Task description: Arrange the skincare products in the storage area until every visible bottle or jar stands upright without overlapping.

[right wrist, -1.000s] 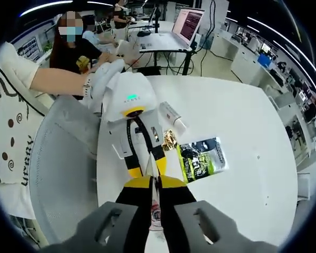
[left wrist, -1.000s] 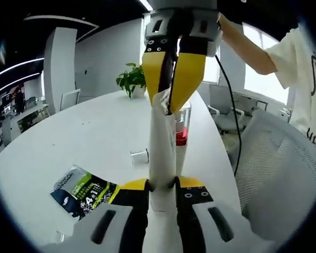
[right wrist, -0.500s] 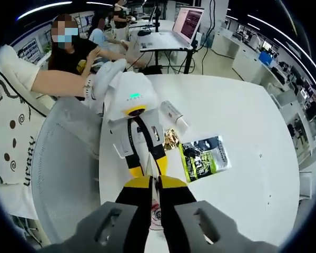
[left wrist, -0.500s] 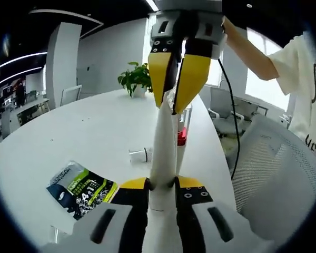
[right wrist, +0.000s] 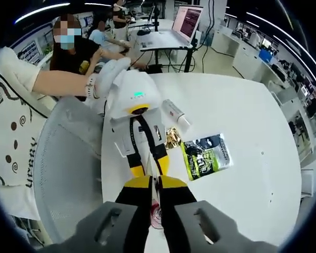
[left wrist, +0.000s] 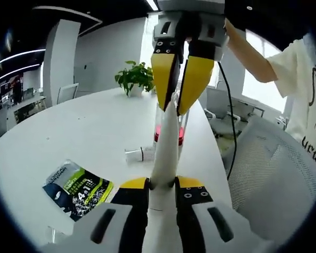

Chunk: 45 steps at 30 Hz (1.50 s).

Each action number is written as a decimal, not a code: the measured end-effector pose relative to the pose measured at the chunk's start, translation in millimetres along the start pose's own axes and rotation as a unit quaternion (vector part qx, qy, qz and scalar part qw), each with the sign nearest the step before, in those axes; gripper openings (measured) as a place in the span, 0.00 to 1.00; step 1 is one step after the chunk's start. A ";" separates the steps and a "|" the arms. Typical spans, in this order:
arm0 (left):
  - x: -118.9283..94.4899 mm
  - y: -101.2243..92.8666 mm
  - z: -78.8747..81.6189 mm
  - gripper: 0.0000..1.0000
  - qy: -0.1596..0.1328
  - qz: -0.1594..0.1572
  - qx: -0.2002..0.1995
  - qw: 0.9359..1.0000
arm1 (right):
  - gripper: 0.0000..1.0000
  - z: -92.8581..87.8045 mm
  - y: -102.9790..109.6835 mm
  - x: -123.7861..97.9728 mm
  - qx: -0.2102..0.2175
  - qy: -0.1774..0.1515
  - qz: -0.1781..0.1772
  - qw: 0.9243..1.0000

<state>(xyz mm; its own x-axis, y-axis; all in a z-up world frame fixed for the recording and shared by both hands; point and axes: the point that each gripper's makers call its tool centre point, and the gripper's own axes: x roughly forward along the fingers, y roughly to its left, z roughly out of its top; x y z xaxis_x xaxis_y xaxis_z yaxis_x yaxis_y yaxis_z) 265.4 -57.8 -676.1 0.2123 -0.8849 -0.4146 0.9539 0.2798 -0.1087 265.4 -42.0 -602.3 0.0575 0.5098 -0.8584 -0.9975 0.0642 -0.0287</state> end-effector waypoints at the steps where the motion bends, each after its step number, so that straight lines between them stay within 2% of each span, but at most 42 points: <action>1: 0.0 -0.1 -0.1 0.15 0.002 -0.001 -0.001 1.000 | 0.05 -0.1 0.6 0.0 0.000 0.000 0.001 1.000; 4: 0.3 0.7 -0.4 0.16 0.001 -0.001 -0.003 1.000 | 0.07 -0.7 1.1 0.9 0.000 0.001 0.001 1.000; 7: 1.5 4.0 -1.9 0.19 0.000 0.004 -0.008 1.000 | 0.15 -4.9 3.5 4.3 -0.016 0.012 0.006 1.000; 14: 3.3 4.4 -1.4 0.26 -0.011 0.009 -0.010 1.000 | 0.28 -7.7 13.7 3.9 -0.026 0.006 0.001 1.000; 20: -0.6 1.9 -0.8 0.30 -0.005 0.020 -0.002 1.000 | 0.38 -10.6 13.5 4.7 -0.033 0.004 -0.003 0.999; 25: -5.1 -3.1 0.5 0.35 0.001 0.035 0.004 0.999 | 0.53 -14.6 11.2 6.6 -0.028 -0.006 -0.010 1.000; 34: -24.0 -0.8 6.6 0.58 0.009 0.076 0.021 0.997 | 0.75 -23.7 4.7 2.8 0.004 -0.043 -0.049 0.998; 38: -34.6 4.0 4.8 0.66 0.018 0.096 0.028 0.995 | 0.80 -28.9 -0.9 0.5 0.021 -0.056 -0.068 0.996; 45: -48.8 5.9 5.3 0.77 0.016 0.114 0.035 0.993 | 0.87 -35.8 2.2 1.0 0.039 -0.072 -0.076 0.994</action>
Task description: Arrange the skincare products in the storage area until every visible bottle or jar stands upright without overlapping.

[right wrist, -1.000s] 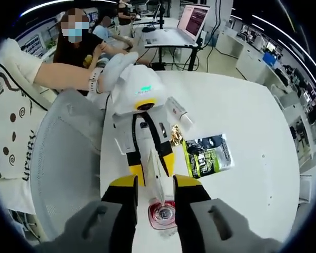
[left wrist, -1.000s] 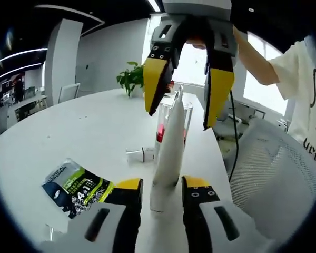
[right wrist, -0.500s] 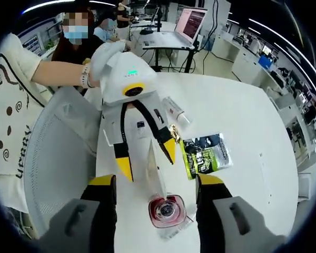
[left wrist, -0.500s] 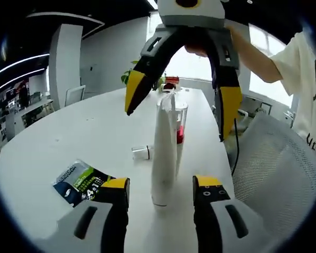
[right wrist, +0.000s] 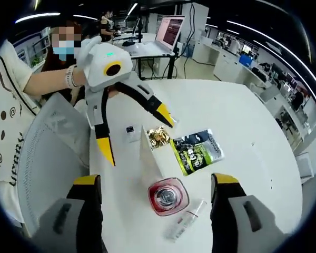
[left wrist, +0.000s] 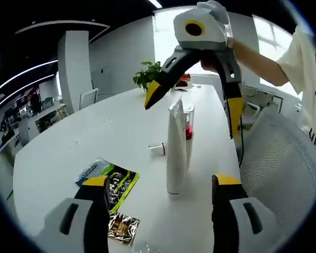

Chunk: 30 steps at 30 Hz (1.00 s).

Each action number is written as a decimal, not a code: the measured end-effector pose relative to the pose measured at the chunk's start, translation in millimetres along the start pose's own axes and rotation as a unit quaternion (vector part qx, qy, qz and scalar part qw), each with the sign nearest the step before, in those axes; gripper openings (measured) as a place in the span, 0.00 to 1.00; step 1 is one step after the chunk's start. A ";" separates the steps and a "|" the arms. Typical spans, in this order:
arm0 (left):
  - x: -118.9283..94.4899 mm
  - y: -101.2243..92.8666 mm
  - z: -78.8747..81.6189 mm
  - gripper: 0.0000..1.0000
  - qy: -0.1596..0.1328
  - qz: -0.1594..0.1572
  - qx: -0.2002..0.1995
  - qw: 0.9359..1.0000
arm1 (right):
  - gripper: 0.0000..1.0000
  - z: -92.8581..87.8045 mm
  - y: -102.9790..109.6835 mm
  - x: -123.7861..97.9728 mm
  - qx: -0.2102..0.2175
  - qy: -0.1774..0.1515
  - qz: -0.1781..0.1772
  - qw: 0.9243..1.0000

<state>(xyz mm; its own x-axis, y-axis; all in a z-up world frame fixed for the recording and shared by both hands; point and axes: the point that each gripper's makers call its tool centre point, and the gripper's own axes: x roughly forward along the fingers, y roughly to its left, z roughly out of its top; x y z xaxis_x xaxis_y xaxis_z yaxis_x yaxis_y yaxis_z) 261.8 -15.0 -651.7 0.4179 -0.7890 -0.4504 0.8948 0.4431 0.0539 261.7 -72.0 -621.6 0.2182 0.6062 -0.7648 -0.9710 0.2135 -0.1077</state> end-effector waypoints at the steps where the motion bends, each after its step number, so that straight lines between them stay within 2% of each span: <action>1: -1.6 0.5 -0.4 0.78 0.002 0.004 0.001 1.000 | 0.89 0.4 -0.7 -0.2 0.007 -0.005 -0.005 1.000; 8: -14.5 -2.1 -4.5 0.84 0.011 0.010 -0.003 1.000 | 0.94 -2.1 -4.4 -3.8 0.031 -0.034 -0.026 0.999; 11: -20.0 -0.5 -4.5 0.86 0.012 0.020 -0.003 1.000 | 0.94 -5.4 0.7 -1.6 0.048 -0.045 -0.020 0.998; 16: -29.2 11.2 -14.4 0.91 0.030 0.042 -0.011 0.999 | 0.98 -10.1 1.7 -4.8 0.051 -0.054 -0.040 0.996; 18: -35.7 13.9 -14.1 0.92 0.025 0.046 -0.017 0.998 | 0.98 -9.4 6.8 -8.0 0.065 -0.066 -0.039 0.995; 21: -45.0 12.7 -9.8 0.95 0.016 0.057 -0.020 0.998 | 0.99 -15.2 6.9 -13.3 0.065 -0.066 -0.059 0.994; 24: -52.7 11.8 -11.7 0.96 0.022 0.066 -0.020 0.997 | 0.99 -27.8 5.5 -19.0 0.056 -0.046 -0.095 0.993; 30: -61.5 9.9 -15.1 0.97 0.023 0.075 -0.019 0.997 | 0.99 -34.6 20.6 -22.3 0.066 -0.055 -0.097 0.992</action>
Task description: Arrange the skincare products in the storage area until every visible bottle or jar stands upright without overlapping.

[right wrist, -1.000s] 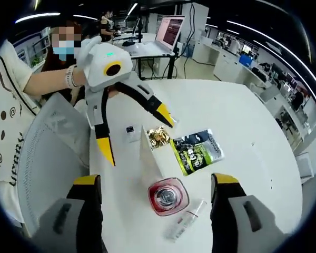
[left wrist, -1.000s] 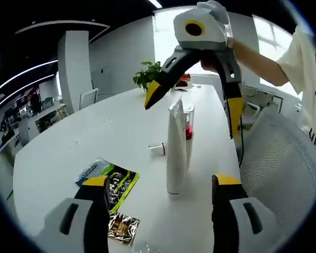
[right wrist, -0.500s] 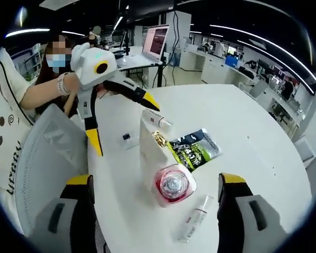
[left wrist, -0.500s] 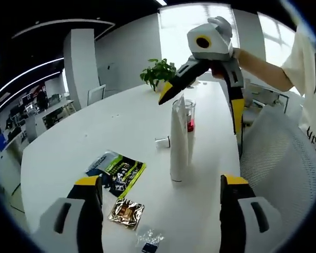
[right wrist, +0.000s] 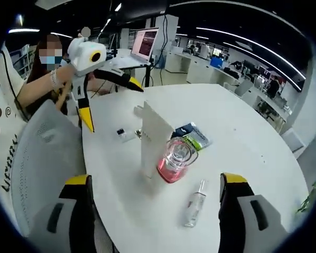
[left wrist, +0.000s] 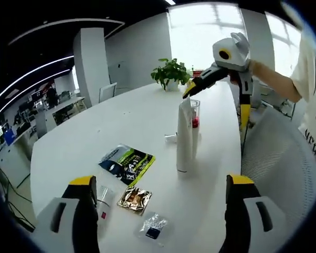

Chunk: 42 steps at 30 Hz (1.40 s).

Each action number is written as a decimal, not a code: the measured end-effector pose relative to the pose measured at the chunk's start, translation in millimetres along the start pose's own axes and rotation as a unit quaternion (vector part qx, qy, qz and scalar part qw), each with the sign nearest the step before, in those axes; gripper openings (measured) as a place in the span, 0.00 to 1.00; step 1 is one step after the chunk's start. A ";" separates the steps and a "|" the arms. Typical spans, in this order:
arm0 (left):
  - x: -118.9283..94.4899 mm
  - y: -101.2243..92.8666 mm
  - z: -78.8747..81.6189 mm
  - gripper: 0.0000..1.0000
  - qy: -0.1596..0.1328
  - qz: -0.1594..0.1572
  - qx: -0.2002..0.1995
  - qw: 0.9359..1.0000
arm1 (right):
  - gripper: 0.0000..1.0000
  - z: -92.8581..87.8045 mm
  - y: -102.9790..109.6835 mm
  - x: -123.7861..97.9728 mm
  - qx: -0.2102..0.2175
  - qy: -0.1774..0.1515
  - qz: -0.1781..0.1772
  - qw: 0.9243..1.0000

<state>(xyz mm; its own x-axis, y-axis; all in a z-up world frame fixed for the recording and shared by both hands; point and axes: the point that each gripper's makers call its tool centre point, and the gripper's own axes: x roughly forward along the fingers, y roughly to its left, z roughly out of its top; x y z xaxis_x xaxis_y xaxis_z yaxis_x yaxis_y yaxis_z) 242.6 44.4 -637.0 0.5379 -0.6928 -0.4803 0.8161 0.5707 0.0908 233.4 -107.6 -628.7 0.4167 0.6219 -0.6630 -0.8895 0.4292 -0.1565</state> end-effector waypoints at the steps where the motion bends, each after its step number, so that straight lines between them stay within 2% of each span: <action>1: 0.0 -0.7 -0.1 0.97 0.000 -0.001 -0.001 1.000 | 0.99 -0.9 0.8 -1.0 -0.001 0.000 -0.002 1.000; 5: -0.9 -1.2 -3.1 0.98 0.005 -0.001 -0.002 1.000 | 1.00 -8.9 1.6 -6.5 0.001 0.009 -0.014 1.000; 14: -4.6 1.7 -4.0 0.99 0.009 0.002 -0.005 1.000 | 1.00 -14.0 -0.1 -16.8 0.016 0.001 -0.035 0.999; 26: -11.7 15.7 -31.4 0.99 0.037 0.010 -0.022 0.999 | 1.00 -21.1 5.3 -19.4 0.029 -0.003 -0.045 0.999; 37: -12.0 28.9 -49.3 0.98 0.062 0.019 -0.028 0.998 | 1.00 -23.7 10.6 -18.8 0.036 -0.004 -0.046 0.998; 42: -7.2 36.8 -67.5 0.97 0.082 0.027 -0.039 0.996 | 1.00 -22.8 11.1 -18.2 0.042 -0.008 -0.049 0.998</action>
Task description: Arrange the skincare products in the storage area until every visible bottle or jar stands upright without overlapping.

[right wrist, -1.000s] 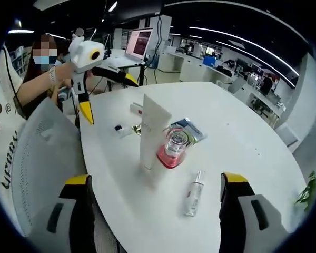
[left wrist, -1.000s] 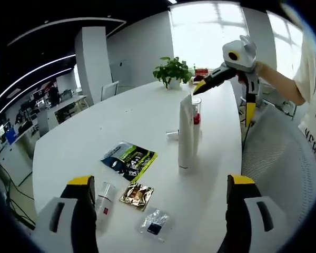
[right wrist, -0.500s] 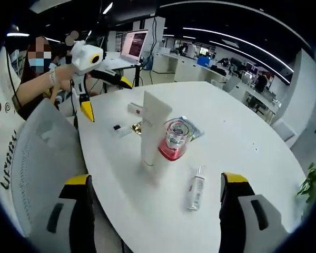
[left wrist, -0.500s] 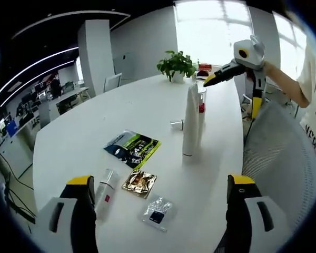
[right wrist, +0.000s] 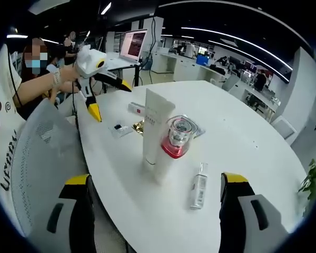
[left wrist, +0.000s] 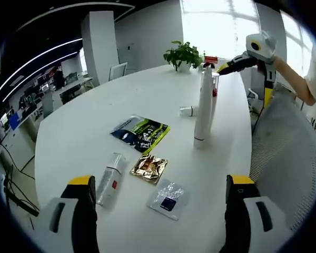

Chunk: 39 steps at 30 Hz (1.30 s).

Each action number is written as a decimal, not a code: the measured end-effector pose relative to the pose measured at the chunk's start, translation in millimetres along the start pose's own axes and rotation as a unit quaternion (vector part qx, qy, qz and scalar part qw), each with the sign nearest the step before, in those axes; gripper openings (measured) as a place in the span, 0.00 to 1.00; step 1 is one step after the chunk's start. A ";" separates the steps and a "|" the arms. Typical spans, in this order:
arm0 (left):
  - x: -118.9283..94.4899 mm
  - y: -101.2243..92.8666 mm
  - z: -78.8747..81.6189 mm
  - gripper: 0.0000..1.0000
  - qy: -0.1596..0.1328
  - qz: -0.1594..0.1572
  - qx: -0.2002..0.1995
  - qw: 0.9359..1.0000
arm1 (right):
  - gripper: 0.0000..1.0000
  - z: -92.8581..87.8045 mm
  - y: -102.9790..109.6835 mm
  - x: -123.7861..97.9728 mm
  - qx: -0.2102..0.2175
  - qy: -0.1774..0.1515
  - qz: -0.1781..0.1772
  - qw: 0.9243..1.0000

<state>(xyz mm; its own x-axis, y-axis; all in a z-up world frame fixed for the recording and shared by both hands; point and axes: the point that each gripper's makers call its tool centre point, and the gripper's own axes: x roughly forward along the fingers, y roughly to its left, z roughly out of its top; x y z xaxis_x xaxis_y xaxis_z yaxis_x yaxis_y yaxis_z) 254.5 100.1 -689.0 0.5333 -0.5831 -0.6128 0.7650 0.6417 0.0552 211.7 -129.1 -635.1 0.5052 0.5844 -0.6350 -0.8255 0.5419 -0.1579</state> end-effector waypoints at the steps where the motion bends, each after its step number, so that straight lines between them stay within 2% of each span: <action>1: 0.7 1.5 -2.2 0.97 0.003 0.000 -0.002 1.000 | 1.00 1.0 -0.4 -0.1 0.004 -0.003 -0.002 1.000; 7: 4.6 1.7 -3.2 0.97 0.009 -0.005 -0.002 1.000 | 1.00 0.6 1.5 0.6 0.009 -0.003 0.000 1.000; 11: 11.1 17.7 -10.5 0.99 0.034 0.007 0.008 0.999 | 1.00 -0.7 2.2 0.9 0.014 -0.002 0.000 1.000; 13: 10.7 26.3 -10.4 0.99 0.039 0.023 0.008 0.999 | 1.00 -1.9 2.8 0.8 0.015 -0.001 -0.001 1.000; 18: 17.0 37.9 -10.6 0.89 0.053 0.020 0.025 0.998 | 1.00 -5.1 0.9 0.8 0.022 0.000 -0.005 1.000; 25: 24.3 49.1 -9.7 0.80 0.068 0.024 0.028 0.997 | 1.00 -5.4 -0.8 0.1 0.026 -0.005 -0.008 1.000; 33: 37.8 63.0 -21.3 0.61 0.098 0.038 0.058 0.993 | 1.00 -10.3 0.3 0.1 0.032 -0.006 -0.010 0.999; 36: 42.7 80.7 -22.8 0.52 0.094 0.051 0.044 0.993 | 1.00 -13.2 -0.4 0.1 0.039 -0.006 -0.011 0.999; 39: 46.3 85.7 -22.9 0.47 0.096 0.057 0.035 0.993 | 1.00 -15.8 -1.1 0.8 0.042 -0.004 -0.011 0.999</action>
<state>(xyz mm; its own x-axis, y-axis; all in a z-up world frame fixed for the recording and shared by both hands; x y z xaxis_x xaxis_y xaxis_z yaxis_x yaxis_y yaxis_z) 336.5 139.5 -730.7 0.5448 -0.3984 -0.7378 0.7301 0.6582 0.1837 209.0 -138.8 -647.3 0.5256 0.5768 -0.6254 -0.7903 0.6032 -0.1078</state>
